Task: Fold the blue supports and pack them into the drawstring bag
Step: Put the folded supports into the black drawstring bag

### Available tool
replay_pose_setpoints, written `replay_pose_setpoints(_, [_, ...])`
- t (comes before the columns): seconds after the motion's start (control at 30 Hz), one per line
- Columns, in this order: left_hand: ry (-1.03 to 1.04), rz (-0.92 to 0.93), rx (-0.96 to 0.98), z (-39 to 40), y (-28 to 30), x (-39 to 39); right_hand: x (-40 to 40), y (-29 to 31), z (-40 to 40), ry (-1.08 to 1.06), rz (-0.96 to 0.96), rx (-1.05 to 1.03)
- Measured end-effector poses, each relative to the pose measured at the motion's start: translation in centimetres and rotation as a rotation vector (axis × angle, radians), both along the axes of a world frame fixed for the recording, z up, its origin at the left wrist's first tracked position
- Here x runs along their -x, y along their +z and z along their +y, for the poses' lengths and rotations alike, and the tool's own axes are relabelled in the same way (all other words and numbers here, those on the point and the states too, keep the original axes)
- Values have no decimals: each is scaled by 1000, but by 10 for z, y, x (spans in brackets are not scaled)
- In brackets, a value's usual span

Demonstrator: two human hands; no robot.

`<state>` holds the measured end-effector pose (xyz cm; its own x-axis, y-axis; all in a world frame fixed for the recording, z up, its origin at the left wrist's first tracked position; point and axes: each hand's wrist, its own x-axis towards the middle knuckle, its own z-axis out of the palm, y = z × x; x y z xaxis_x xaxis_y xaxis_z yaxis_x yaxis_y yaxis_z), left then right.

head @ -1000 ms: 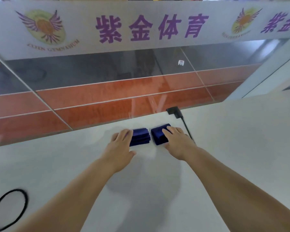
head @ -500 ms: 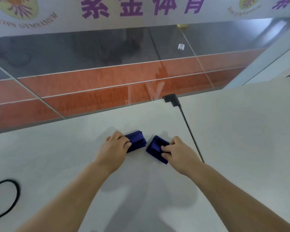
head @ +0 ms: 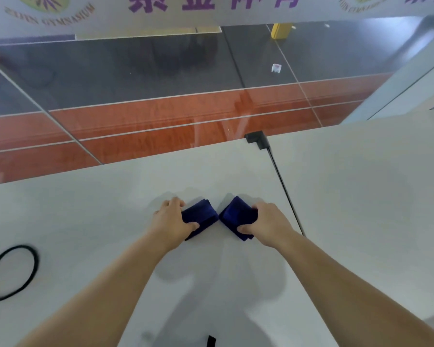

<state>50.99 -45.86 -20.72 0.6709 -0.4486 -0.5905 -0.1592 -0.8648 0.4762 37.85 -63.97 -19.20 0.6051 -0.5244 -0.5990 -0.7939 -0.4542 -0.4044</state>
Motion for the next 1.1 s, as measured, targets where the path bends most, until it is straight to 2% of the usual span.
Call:
replay_pose_setpoints(0.07, [-16,10,-20,3,1,4,4,0,7,45,-11,65])
replay_pose_setpoints(0.27, [108,92,175,24,9,25,34,-2,24,142,-212,113])
replay_pose_setpoints(0.47, [173,-46,251,62,24,36,48,18,34,241,-352,81])
replay_pose_setpoints(0.7, [167,-215,300,94,62,50,28,46,73,551,-506,-68])
replay_pose_setpoints(0.9, [133,-268,352,129,89,63,3,54,114,846,-580,10])
replay_pose_setpoints(1.1, [100,-238,358,203,92,70,-4,63,173,926,-660,47])
